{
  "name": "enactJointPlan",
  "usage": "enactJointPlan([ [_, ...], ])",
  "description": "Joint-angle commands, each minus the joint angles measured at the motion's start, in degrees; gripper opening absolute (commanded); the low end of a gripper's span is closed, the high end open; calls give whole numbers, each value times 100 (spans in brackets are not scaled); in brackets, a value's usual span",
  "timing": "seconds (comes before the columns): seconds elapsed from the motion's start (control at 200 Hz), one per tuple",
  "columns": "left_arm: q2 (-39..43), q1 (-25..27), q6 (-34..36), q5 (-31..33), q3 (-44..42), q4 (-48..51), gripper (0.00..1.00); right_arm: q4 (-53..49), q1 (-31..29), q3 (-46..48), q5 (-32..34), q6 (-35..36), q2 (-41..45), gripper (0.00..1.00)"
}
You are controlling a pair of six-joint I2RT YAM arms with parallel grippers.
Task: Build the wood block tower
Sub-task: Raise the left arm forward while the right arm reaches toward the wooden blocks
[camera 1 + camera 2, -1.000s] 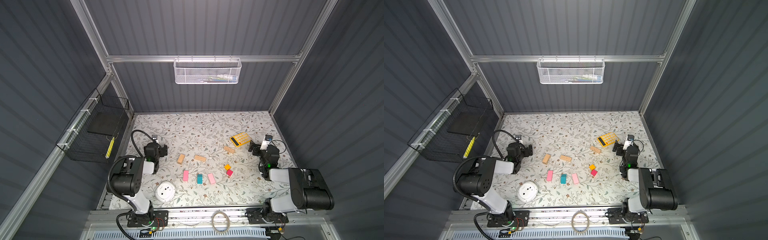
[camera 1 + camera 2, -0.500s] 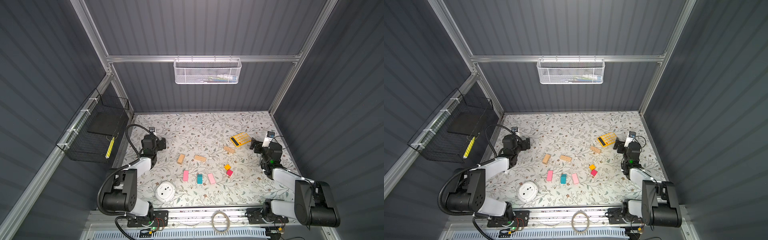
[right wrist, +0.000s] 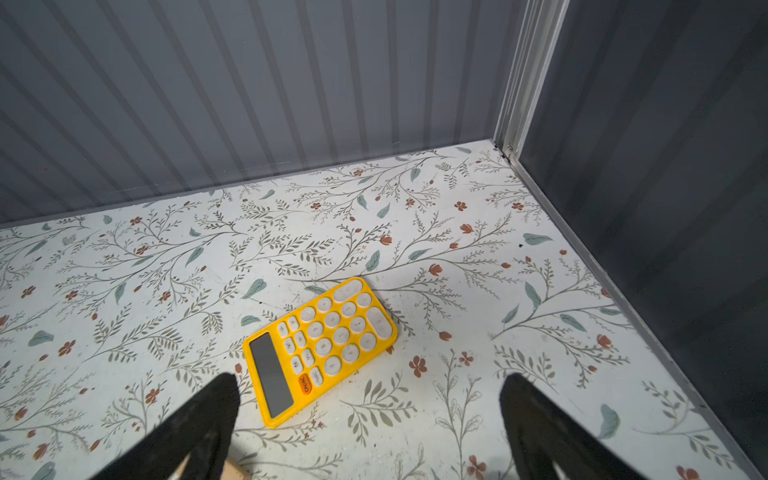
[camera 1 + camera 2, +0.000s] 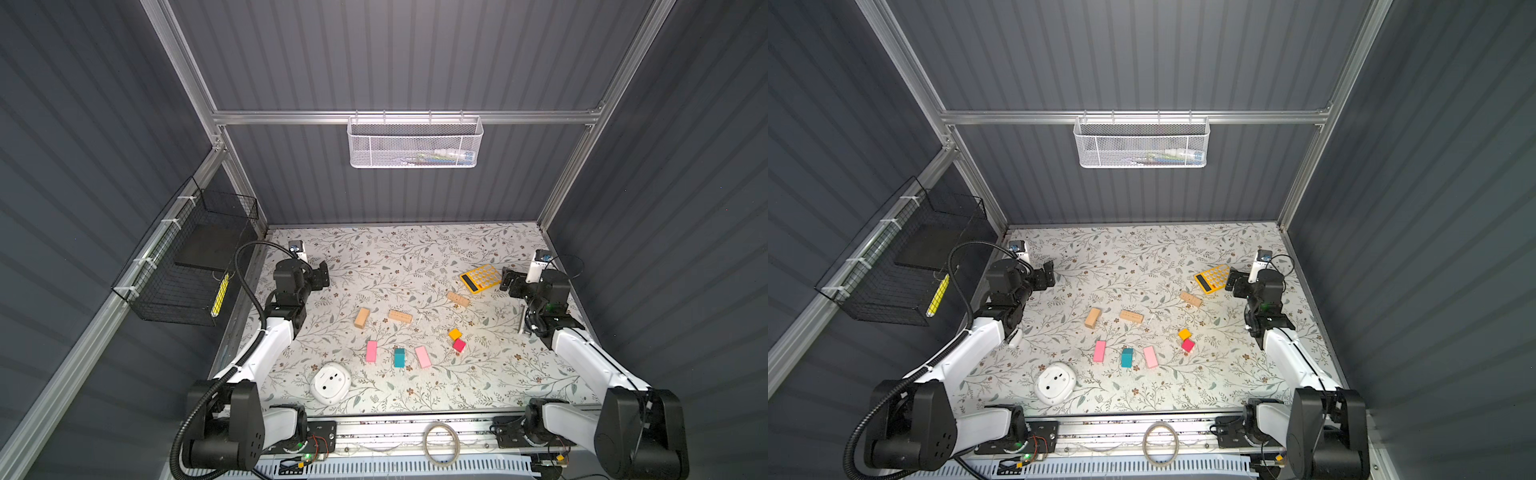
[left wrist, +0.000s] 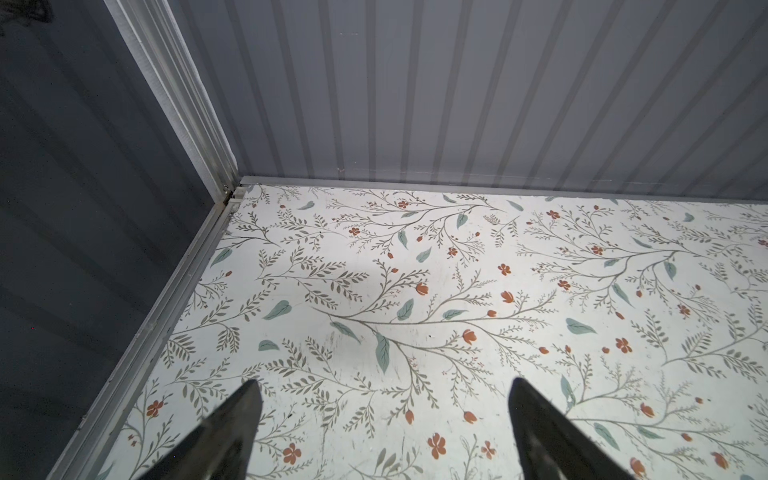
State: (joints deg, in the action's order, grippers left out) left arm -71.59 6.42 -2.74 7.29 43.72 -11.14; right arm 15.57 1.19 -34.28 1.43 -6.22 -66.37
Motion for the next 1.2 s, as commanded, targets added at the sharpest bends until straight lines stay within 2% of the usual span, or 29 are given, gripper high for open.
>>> enactJointPlan([
  [0.0, 136, 241, -34, -164, 362, 676, 91, -948, -172, -307, -53, -24, 153, 99],
  [0.215, 114, 870, 69, -102, 956, 1567, 88, -1900, -729, -781, 32, 0, 194, 98],
  [0.38, 18, 1006, -294, -566, 1316, 2163, 84, -2576, -1337, -1217, 172, -25, 155, 96],
  [0.555, 31, 1166, -702, -813, 1310, 2336, 82, -3430, -1780, -1765, -154, -245, -202, 90],
  [0.72, 12, 1350, -843, -1019, 1161, 2384, 80, -3964, -2346, -2117, -143, -294, -621, 87],
  [0.93, -166, 1484, -974, -905, 1143, 2871, 77, -4089, -2879, -2370, -437, -689, -1252, 82],
  [1.196, -395, 1521, -1279, -905, 940, 2956, 72, -3816, -3610, -2678, -476, -1458, -2225, 76],
])
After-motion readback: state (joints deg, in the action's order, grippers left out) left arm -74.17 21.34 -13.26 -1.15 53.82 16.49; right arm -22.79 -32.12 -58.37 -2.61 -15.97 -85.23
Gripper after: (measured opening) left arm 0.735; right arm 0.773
